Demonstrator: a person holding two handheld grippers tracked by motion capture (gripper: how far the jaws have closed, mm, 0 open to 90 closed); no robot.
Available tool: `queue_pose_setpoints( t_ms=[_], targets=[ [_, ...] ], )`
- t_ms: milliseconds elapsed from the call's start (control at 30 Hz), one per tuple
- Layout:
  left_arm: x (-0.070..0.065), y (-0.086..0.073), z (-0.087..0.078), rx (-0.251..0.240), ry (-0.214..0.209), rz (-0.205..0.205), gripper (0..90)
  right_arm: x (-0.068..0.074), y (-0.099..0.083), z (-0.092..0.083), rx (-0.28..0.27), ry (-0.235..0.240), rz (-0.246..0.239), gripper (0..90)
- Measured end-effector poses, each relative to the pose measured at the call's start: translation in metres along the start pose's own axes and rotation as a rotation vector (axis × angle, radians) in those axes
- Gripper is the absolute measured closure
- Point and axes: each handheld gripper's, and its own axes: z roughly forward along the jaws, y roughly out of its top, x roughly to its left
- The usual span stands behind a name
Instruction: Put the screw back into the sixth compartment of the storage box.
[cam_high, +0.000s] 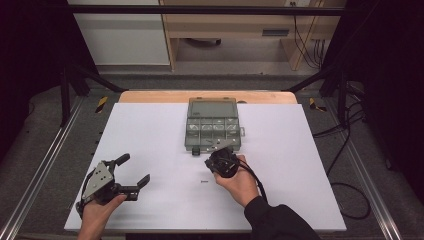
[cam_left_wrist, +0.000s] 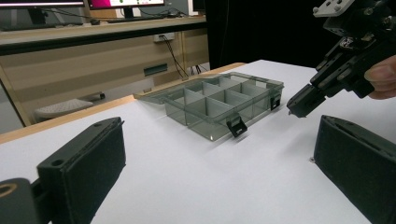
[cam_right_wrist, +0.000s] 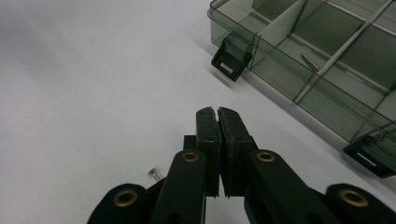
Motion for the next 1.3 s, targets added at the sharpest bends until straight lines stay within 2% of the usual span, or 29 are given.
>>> queue_pose_setpoints(
  t_ms=[67, 133, 200, 267, 333, 433, 633, 933, 1033, 1300],
  targets=[
    [0.0, 0.0, 0.0, -0.001, -0.001, 0.0, 1.9, 0.0, 0.0, 0.0, -0.005, -0.003, -0.004, 87.8],
    [0.0, 0.0, 0.0, -0.002, 0.0, -0.001, 1.9, 0.003, -0.001, 0.001, 0.001, -0.034, -0.008, 87.8],
    [0.0, 0.0, 0.0, -0.003, 0.001, -0.002, 1.9, 0.003, 0.0, 0.001, 0.001, -0.042, -0.009, 87.8],
    [0.0, 0.0, -0.001, -0.004, 0.001, -0.002, 1.9, 0.002, 0.001, 0.0, -0.021, -0.042, -0.018, 87.8],
    [0.0, 0.0, -0.001, -0.004, 0.001, -0.002, 1.9, 0.001, 0.002, -0.001, -0.038, -0.046, 0.0, 87.8],
    [0.001, 0.001, -0.001, -0.008, -0.001, -0.002, 1.9, -0.002, 0.004, -0.005, -0.069, -0.032, 0.003, 87.8],
    [0.002, 0.001, -0.002, -0.012, 0.003, -0.006, 1.9, -0.008, 0.009, -0.01, -0.118, -0.038, 0.014, 87.8],
    [0.003, 0.001, -0.004, -0.02, 0.009, -0.012, 1.9, -0.006, 0.015, -0.005, -0.175, -0.076, 0.022, 87.8],
    [0.004, 0.001, -0.005, -0.027, 0.012, -0.018, 1.9, -0.007, 0.019, -0.006, -0.191, -0.105, 0.008, 87.8],
    [0.004, 0.001, -0.004, -0.022, 0.009, -0.015, 1.8, -0.019, 0.026, 0.0, -0.22, -0.144, 0.027, 87.8]
  ],
)
